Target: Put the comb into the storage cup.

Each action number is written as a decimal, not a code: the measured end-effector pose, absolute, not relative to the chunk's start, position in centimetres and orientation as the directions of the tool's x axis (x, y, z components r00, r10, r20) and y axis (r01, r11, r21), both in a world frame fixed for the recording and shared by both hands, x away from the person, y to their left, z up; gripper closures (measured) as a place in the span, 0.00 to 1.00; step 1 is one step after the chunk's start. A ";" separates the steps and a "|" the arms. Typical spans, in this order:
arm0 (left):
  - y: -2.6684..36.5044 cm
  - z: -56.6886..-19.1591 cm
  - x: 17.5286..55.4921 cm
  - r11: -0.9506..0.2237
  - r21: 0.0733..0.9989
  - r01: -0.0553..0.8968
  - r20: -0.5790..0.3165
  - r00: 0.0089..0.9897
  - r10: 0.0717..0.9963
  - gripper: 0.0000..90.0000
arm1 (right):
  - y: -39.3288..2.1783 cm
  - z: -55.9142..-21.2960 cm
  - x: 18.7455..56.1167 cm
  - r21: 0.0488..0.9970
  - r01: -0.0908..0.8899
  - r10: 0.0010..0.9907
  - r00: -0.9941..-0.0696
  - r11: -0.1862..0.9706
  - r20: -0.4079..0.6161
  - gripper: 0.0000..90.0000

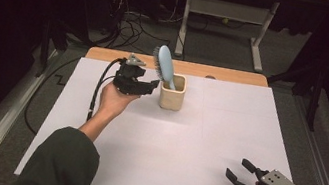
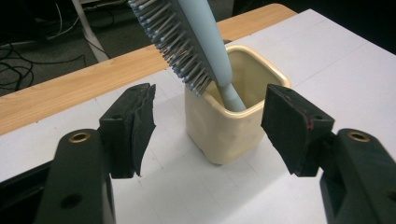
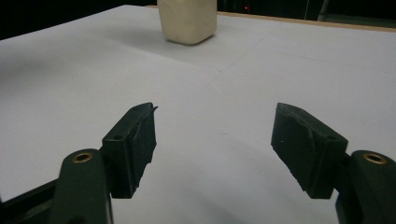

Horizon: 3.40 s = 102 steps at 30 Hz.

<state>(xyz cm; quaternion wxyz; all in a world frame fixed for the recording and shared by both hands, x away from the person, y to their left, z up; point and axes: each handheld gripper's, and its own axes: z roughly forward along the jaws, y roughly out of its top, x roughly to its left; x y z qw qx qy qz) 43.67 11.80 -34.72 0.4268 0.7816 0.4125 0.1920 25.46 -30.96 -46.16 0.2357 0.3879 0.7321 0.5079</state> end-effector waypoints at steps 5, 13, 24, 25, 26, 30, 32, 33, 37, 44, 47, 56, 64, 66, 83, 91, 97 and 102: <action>12.1 -34.7 43.3 -0.291 0.828 0.479 -0.058 0.591 0.805 0.39 | -30.9 -46.2 25.5 0.926 0.328 0.807 -0.589 0.185 0.047 0.35; 12.4 -35.0 42.7 -0.296 0.832 0.469 -0.052 0.597 0.801 0.39 | -30.9 -46.2 25.5 0.925 0.330 0.807 -0.589 0.186 0.048 0.35; 13.2 -35.2 42.2 -0.290 0.833 0.472 -0.058 0.594 0.802 0.39 | -30.9 -46.1 25.4 0.927 0.328 0.809 -0.586 0.184 0.047 0.35; 13.3 -35.1 42.1 -0.288 0.833 0.472 -0.059 0.594 0.802 0.39 | -30.9 -46.1 25.4 0.927 0.329 0.809 -0.586 0.183 0.049 0.35; 13.3 -35.1 42.0 -0.290 0.834 0.469 -0.057 0.596 0.801 0.39 | -30.9 -46.2 25.5 0.926 0.330 0.809 -0.586 0.184 0.048 0.35; 13.6 -35.1 41.7 -0.290 0.837 0.465 -0.054 0.596 0.801 0.39 | -31.0 -46.2 25.4 0.927 0.329 0.808 -0.587 0.183 0.049 0.35; 13.7 -35.1 41.6 -0.290 0.837 0.463 -0.054 0.598 0.800 0.39 | -31.0 -46.1 25.4 0.927 0.329 0.808 -0.587 0.182 0.049 0.35; 13.7 -35.2 41.5 -0.291 0.838 0.462 -0.052 0.599 0.799 0.39 | -30.9 -46.2 25.4 0.927 0.328 0.808 -0.587 0.183 0.048 0.35; 13.9 -35.4 41.2 -0.294 0.838 0.460 -0.049 0.600 0.798 0.39 | -30.9 -46.2 25.4 0.926 0.330 0.809 -0.586 0.183 0.049 0.35; 14.2 -35.5 40.8 -0.292 0.841 0.456 -0.050 0.602 0.797 0.39 | -30.9 -46.2 25.4 0.925 0.331 0.808 -0.587 0.185 0.048 0.35; 14.4 -35.3 40.6 -0.289 0.845 0.451 -0.049 0.603 0.796 0.39 | -30.9 -46.2 25.4 0.926 0.330 0.809 -0.586 0.183 0.048 0.35; 14.8 -35.4 40.0 -0.288 0.849 0.443 -0.048 0.608 0.793 0.39 | -30.9 -46.2 25.4 0.926 0.330 0.809 -0.586 0.183 0.049 0.35; 15.2 -35.4 39.6 -0.282 0.853 0.439 -0.053 0.609 0.791 0.38 | -30.9 -46.1 25.4 0.925 0.331 0.809 -0.586 0.184 0.048 0.35; 15.3 -35.4 39.5 -0.281 0.853 0.439 -0.053 0.609 0.791 0.38 | -30.9 -46.2 25.4 0.926 0.331 0.809 -0.586 0.184 0.048 0.35; 16.0 -35.6 38.9 -0.275 0.855 0.439 -0.058 0.609 0.791 0.39 | -30.9 -46.2 25.4 0.925 0.331 0.808 -0.587 0.185 0.048 0.35; 16.5 -35.7 38.7 -0.268 0.857 0.441 -0.063 0.604 0.794 0.39 | -30.9 -46.2 25.4 0.926 0.331 0.809 -0.586 0.184 0.048 0.35; 16.6 -35.7 38.4 -0.268 0.857 0.440 -0.063 0.607 0.793 0.38 | -30.9 -46.2 25.4 0.925 0.332 0.808 -0.587 0.185 0.049 0.35; 16.6 -35.7 38.2 -0.273 0.858 0.435 -0.060 0.613 0.788 0.38 | -30.9 -46.2 25.4 0.925 0.332 0.808 -0.587 0.185 0.049 0.35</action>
